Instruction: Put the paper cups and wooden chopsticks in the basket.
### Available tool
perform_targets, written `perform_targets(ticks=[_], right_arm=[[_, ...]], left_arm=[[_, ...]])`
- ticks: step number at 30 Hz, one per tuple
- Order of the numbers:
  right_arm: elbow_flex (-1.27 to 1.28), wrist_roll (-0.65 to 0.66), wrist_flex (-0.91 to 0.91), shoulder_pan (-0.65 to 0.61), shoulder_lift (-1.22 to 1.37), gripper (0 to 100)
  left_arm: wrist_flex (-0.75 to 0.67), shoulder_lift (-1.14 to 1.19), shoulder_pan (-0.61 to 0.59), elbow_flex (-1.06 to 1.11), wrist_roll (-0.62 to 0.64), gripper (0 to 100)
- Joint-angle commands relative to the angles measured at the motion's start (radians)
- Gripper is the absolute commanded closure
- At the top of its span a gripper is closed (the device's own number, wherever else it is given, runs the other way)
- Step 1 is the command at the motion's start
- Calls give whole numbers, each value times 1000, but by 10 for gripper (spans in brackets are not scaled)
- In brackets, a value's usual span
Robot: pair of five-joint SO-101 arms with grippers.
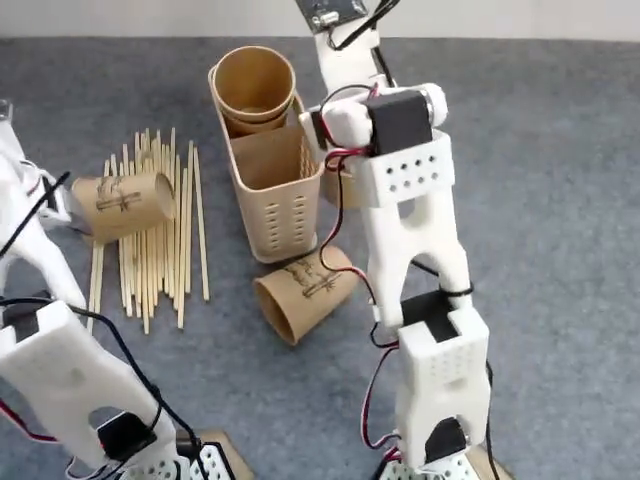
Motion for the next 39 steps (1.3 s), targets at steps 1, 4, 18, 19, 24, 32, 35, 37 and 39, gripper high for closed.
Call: perform_targets(ticks=[1,4,18,19,24,32,35,37,39], right_arm=[[4,9,12,21,-48,738],[7,9,12,21,-48,738],[13,9,15,33,-45,738],[13,9,15,38,-39,738],[13,9,15,68,10,738],[12,9,15,94,65,738],[12,9,15,96,65,738],[12,9,15,96,65,738],[12,9,15,96,65,738]], left_arm=[[-115,-42,25,79,0,732],[-147,-42,58,99,0,731],[-46,-42,127,-143,-8,731],[-60,-38,127,-154,-17,730],[-112,54,176,-199,-100,730],[-106,260,219,-332,-212,732],[-106,318,219,-384,-233,732],[-106,346,219,-433,-233,732],[-106,363,217,-478,-233,732]])
